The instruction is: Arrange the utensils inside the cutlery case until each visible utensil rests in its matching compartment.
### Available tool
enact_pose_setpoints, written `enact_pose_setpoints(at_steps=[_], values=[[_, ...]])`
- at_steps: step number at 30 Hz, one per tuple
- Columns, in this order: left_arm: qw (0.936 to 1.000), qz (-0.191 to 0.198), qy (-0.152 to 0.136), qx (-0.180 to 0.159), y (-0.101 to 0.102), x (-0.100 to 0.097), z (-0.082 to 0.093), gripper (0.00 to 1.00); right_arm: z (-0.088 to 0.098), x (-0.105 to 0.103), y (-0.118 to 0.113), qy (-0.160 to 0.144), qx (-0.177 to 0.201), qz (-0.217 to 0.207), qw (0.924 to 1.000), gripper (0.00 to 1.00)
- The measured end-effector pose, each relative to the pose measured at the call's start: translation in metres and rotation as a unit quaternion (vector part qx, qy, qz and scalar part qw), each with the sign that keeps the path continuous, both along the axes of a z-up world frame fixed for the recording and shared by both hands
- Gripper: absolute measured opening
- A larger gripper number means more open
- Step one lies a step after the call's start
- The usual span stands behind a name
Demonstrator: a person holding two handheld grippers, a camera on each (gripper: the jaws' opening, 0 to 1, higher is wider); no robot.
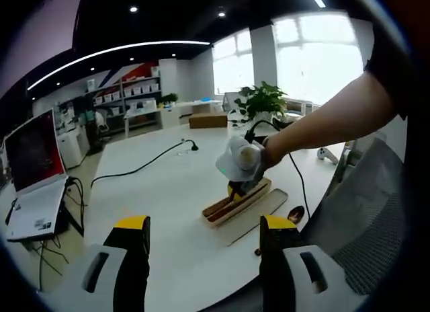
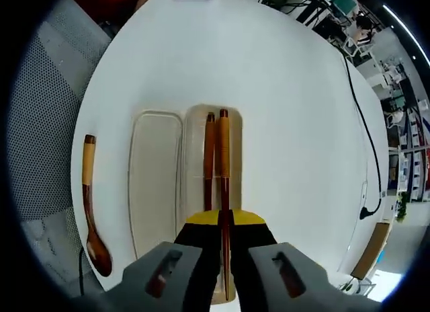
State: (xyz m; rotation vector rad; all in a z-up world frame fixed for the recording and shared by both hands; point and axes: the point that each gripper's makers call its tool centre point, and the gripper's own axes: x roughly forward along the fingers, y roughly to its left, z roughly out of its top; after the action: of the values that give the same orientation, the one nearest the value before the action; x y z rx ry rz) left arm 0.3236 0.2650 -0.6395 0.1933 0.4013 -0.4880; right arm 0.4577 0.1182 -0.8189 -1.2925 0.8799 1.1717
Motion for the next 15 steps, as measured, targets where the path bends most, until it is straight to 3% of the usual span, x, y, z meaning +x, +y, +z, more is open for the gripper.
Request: enact_pose_setpoints(at_steps=[15], values=[[1.0, 0.002, 0.004, -0.002, 0.0008, 0.0007, -0.0013, 0.68, -0.0081, 0.0032, 0.0003, 0.002, 0.0, -0.001, 1.0, 0.0]])
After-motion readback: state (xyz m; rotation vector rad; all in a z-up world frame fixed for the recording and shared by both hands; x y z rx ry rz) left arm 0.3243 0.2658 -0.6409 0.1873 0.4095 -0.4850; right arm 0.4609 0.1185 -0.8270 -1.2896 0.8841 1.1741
